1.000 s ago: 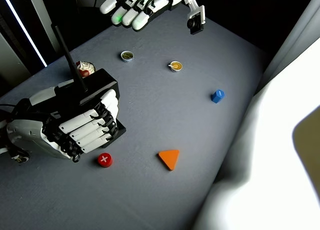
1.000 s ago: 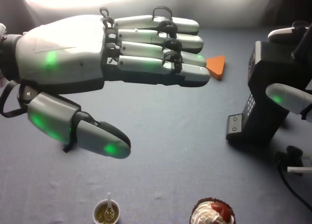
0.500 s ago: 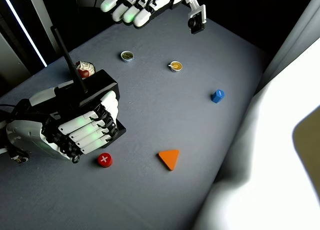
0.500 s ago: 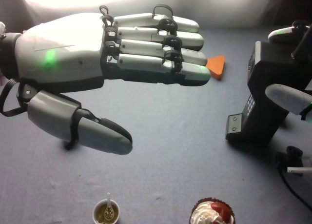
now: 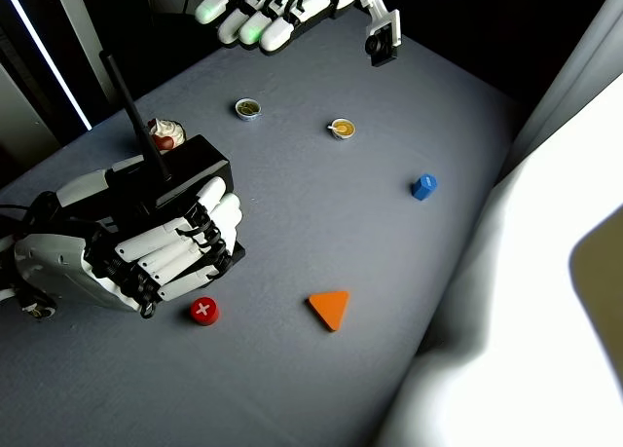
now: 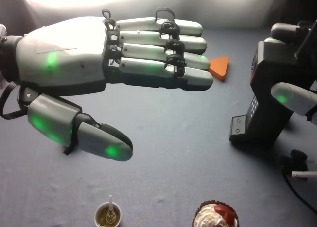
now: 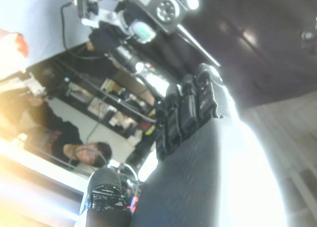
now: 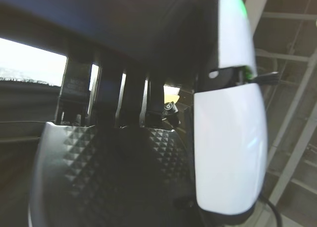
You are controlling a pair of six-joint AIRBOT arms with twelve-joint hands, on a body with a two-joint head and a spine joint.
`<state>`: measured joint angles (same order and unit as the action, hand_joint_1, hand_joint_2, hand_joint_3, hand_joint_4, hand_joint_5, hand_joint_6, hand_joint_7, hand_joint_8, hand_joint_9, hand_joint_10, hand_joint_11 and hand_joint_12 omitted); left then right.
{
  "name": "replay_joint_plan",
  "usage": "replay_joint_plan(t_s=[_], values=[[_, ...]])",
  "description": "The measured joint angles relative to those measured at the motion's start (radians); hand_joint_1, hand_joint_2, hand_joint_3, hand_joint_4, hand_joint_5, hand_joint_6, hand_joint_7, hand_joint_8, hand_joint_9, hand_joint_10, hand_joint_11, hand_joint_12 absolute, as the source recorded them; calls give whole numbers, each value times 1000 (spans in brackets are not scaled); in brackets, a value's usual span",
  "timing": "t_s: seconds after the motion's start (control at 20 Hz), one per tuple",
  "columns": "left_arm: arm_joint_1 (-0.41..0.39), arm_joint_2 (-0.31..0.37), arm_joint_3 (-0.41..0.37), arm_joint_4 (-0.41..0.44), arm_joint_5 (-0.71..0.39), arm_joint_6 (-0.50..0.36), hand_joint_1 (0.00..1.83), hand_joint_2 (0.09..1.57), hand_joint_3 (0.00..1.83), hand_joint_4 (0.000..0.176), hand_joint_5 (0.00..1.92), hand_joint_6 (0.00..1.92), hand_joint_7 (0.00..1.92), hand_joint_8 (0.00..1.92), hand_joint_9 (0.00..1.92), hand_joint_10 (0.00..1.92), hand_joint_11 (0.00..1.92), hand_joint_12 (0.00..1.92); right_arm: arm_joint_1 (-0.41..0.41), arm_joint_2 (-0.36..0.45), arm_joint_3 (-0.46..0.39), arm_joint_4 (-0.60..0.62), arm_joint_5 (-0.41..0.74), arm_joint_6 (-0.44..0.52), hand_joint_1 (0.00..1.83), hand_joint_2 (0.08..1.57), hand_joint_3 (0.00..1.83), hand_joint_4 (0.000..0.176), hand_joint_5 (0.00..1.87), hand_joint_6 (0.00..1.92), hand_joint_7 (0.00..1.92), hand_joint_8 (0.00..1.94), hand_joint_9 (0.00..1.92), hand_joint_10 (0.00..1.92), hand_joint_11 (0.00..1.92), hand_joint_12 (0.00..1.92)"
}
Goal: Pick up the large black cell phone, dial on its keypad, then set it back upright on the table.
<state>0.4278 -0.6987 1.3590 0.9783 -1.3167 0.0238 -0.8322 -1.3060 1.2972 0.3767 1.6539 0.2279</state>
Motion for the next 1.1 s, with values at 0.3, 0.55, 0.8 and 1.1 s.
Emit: replay_joint_plan(t_s=[0.3, 0.55, 0.8, 1.1], values=[[0, 0, -3, 8, 0, -9, 0, 1211, 5, 32, 196, 0, 252, 1, 111, 3, 0, 126, 0, 0, 0, 0, -15, -5, 769, 1136, 0, 0, 579, 0, 639, 0, 684, 0, 345, 976], [0, 0, -3, 28, 0, -18, 0, 1213, 4, 40, 194, 0, 245, 1, 109, 2, 0, 111, -2, 0, 0, -8, -18, -3, 371, 1134, 3, 0, 458, 0, 482, 0, 507, 0, 195, 943], [-4, 0, -3, 29, 0, -33, 0, 1231, 2, 49, 193, 0, 233, 1, 84, 4, 10, 19, -2, 0, 0, -17, -14, -2, 159, 1084, 0, 0, 291, 0, 309, 0, 327, 0, 5, 930], [-6, 0, -3, 29, 2, -33, 0, 1218, 0, 48, 196, 1, 244, 3, 92, 3, 4, 24, -2, 0, 0, -18, -13, -1, 106, 1046, 0, 0, 166, 0, 178, 3, 168, 0, 0, 603]])
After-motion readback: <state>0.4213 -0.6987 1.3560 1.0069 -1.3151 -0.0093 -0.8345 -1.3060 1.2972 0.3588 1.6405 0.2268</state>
